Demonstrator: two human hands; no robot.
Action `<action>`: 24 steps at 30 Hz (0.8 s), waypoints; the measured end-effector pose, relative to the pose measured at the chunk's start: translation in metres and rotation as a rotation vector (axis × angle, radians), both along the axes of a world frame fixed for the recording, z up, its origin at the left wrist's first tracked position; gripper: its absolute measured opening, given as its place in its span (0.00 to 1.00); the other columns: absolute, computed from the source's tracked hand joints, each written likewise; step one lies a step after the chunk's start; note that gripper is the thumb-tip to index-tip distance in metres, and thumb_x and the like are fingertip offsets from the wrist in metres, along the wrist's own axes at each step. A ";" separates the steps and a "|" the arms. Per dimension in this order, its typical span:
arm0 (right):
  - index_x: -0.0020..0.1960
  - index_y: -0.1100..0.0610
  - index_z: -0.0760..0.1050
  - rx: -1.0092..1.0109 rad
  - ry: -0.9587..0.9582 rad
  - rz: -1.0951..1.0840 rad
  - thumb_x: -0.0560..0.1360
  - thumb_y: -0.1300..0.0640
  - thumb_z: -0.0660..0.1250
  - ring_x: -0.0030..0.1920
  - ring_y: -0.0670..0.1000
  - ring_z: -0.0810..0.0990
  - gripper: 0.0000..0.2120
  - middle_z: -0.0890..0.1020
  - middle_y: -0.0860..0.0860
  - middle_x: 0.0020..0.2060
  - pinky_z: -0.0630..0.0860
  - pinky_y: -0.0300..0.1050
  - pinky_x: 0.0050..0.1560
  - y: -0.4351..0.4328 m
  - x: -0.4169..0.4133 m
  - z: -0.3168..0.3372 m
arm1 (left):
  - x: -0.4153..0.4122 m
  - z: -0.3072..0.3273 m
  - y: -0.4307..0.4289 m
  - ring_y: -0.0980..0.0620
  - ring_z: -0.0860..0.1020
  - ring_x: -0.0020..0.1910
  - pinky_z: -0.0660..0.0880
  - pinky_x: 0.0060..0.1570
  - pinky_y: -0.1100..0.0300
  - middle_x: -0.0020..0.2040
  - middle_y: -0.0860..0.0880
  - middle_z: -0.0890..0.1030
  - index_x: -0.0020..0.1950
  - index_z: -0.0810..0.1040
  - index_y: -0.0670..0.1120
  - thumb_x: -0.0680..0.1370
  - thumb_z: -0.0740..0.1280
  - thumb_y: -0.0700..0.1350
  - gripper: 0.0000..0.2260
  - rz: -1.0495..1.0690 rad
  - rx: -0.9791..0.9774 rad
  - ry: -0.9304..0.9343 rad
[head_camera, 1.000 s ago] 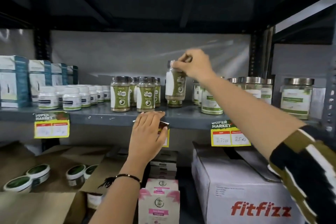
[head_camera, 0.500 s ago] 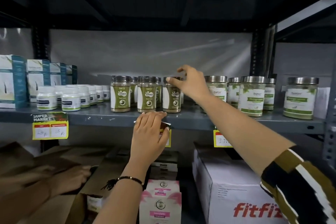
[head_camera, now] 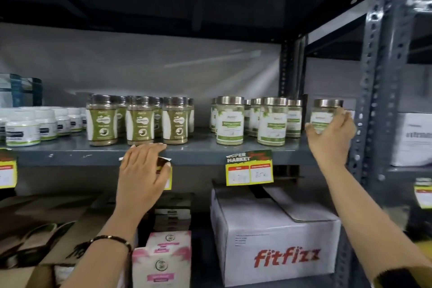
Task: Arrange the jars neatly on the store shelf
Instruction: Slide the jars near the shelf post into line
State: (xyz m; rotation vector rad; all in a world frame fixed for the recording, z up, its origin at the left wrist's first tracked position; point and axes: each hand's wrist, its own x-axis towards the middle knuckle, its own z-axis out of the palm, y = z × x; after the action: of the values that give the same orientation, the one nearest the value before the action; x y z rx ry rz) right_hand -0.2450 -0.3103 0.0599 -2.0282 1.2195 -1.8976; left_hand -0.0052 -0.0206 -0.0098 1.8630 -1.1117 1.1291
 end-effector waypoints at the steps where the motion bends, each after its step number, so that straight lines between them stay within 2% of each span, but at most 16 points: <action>1: 0.73 0.65 0.54 0.029 0.023 -0.001 0.72 0.52 0.71 0.69 0.67 0.61 0.39 0.64 0.67 0.69 0.64 0.61 0.67 -0.004 -0.001 -0.001 | 0.000 0.000 0.000 0.44 0.72 0.57 0.55 0.65 0.54 0.54 0.44 0.79 0.58 0.75 0.44 0.72 0.57 0.51 0.19 0.003 0.002 0.001; 3: 0.73 0.65 0.53 0.061 0.034 0.013 0.69 0.51 0.74 0.68 0.67 0.64 0.43 0.66 0.68 0.68 0.65 0.60 0.65 -0.009 -0.001 0.002 | -0.001 0.000 0.001 0.45 0.72 0.57 0.54 0.65 0.55 0.54 0.44 0.79 0.58 0.75 0.43 0.72 0.57 0.51 0.18 0.010 0.007 -0.002; 8: 0.73 0.59 0.56 0.108 0.017 0.075 0.67 0.58 0.74 0.63 0.66 0.70 0.40 0.70 0.65 0.64 0.70 0.59 0.59 -0.016 -0.003 0.007 | -0.003 0.000 -0.002 0.44 0.73 0.57 0.54 0.66 0.55 0.54 0.44 0.79 0.58 0.75 0.43 0.73 0.57 0.51 0.19 0.028 0.018 0.024; 14: 0.74 0.52 0.54 0.138 0.077 0.228 0.66 0.51 0.73 0.63 0.60 0.74 0.43 0.73 0.56 0.66 0.72 0.56 0.57 -0.013 -0.007 0.005 | -0.007 0.000 -0.004 0.42 0.72 0.56 0.55 0.65 0.54 0.53 0.42 0.79 0.57 0.75 0.41 0.73 0.56 0.51 0.20 0.058 0.012 0.026; 16: 0.75 0.54 0.52 0.112 0.117 0.205 0.66 0.46 0.73 0.64 0.60 0.73 0.46 0.71 0.58 0.67 0.73 0.56 0.56 -0.011 -0.010 0.000 | -0.009 0.000 -0.005 0.42 0.72 0.56 0.56 0.64 0.52 0.53 0.41 0.79 0.57 0.75 0.41 0.72 0.56 0.51 0.20 0.070 0.002 0.024; 19: 0.72 0.61 0.56 0.097 0.142 0.103 0.64 0.40 0.74 0.61 0.64 0.75 0.47 0.72 0.63 0.64 0.74 0.57 0.54 -0.006 -0.011 -0.007 | -0.014 0.001 -0.006 0.41 0.71 0.56 0.51 0.66 0.61 0.53 0.40 0.78 0.57 0.75 0.40 0.72 0.56 0.50 0.20 0.085 -0.013 0.049; 21: 0.66 0.63 0.61 0.119 0.114 0.085 0.62 0.38 0.74 0.57 0.64 0.77 0.45 0.75 0.62 0.60 0.74 0.56 0.51 -0.006 -0.010 -0.006 | -0.017 0.002 -0.007 0.40 0.72 0.56 0.47 0.66 0.65 0.53 0.40 0.78 0.57 0.75 0.40 0.72 0.56 0.50 0.20 0.097 -0.016 0.058; 24: 0.59 0.63 0.65 0.161 0.144 0.063 0.63 0.38 0.74 0.52 0.63 0.80 0.39 0.79 0.62 0.53 0.74 0.53 0.47 -0.007 -0.008 -0.003 | -0.021 0.005 -0.008 0.38 0.72 0.56 0.46 0.66 0.66 0.53 0.39 0.78 0.57 0.75 0.39 0.72 0.56 0.51 0.21 0.106 -0.010 0.077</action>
State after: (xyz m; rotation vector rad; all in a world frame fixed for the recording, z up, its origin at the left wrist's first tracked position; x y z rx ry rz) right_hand -0.2526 -0.3172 0.0565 -2.1209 1.2790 -1.5940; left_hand -0.0259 -0.0288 -0.0051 1.9608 -0.9730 1.1094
